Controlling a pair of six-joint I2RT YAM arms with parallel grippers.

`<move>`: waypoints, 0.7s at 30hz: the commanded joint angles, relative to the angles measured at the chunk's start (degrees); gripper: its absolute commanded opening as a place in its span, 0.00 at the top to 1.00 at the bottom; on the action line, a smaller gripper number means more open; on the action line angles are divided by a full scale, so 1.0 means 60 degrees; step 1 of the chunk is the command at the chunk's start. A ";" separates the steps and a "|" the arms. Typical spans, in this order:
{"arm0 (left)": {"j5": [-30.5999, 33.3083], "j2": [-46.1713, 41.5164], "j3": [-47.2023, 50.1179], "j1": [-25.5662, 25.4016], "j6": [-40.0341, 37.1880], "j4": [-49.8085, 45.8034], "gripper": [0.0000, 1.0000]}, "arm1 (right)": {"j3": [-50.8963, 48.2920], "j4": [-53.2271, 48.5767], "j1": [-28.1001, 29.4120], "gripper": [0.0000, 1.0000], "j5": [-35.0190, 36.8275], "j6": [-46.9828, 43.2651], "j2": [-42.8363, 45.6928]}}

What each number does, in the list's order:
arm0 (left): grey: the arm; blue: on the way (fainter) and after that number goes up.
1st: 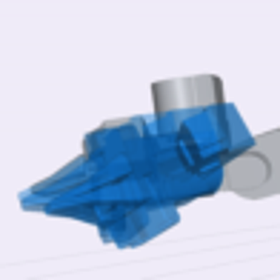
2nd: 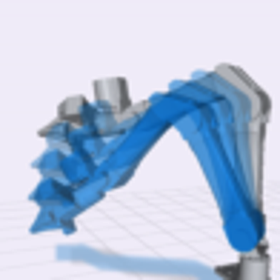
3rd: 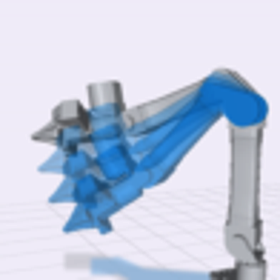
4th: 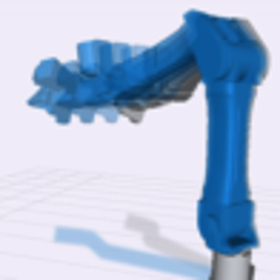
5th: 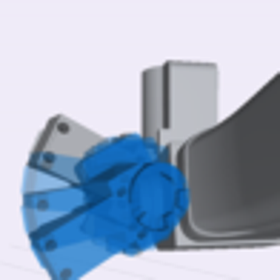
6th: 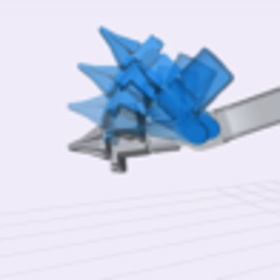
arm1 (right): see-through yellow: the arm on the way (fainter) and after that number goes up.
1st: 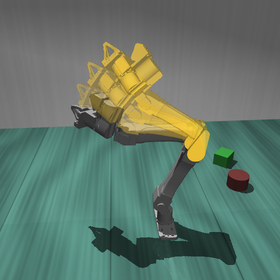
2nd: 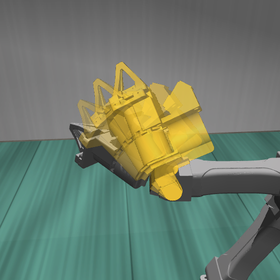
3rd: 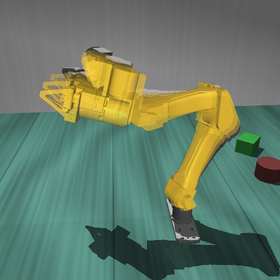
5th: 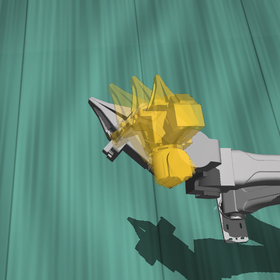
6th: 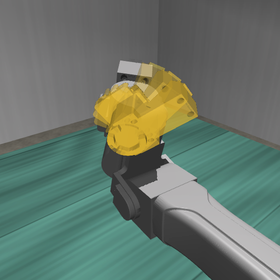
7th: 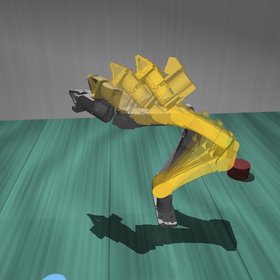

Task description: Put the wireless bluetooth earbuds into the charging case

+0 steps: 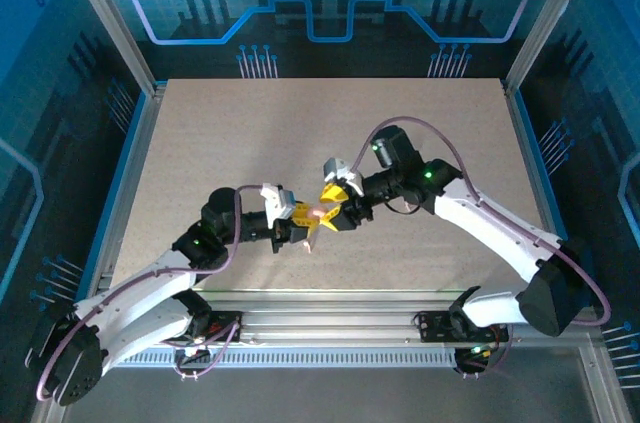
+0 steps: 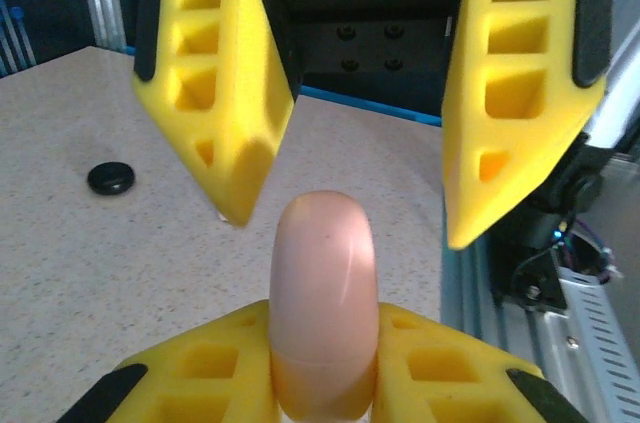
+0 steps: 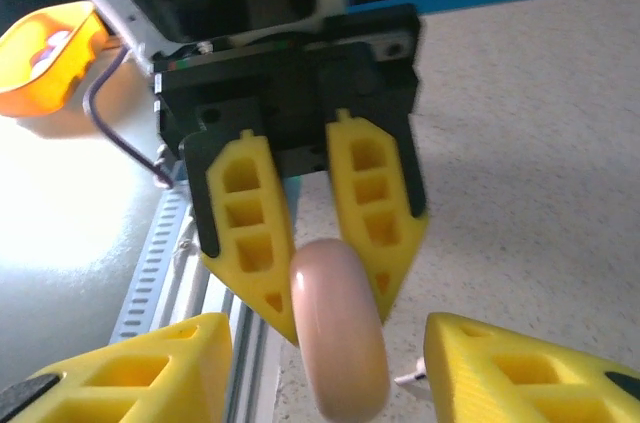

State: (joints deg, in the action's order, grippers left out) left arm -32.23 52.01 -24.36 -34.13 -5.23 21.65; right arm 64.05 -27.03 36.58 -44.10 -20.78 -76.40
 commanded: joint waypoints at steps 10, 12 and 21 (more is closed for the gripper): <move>-0.1231 0.3441 0.0672 0.1693 0.0746 0.4190 0.80 | -0.0561 0.1671 -0.0705 0.40 0.0556 0.0892 -0.0737; -0.1805 0.4184 0.0620 0.1845 0.1002 0.5025 0.80 | -0.0559 0.1860 -0.0754 0.39 0.0655 0.0886 -0.0994; -0.3037 0.5995 0.0856 0.1953 0.2264 0.8348 0.81 | 0.0217 0.1493 -0.0772 0.39 0.0086 0.0552 -0.2202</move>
State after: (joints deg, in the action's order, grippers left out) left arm -45.63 87.44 -20.16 -22.98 5.69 61.58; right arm 63.02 -17.50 32.45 -41.19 -16.29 -88.49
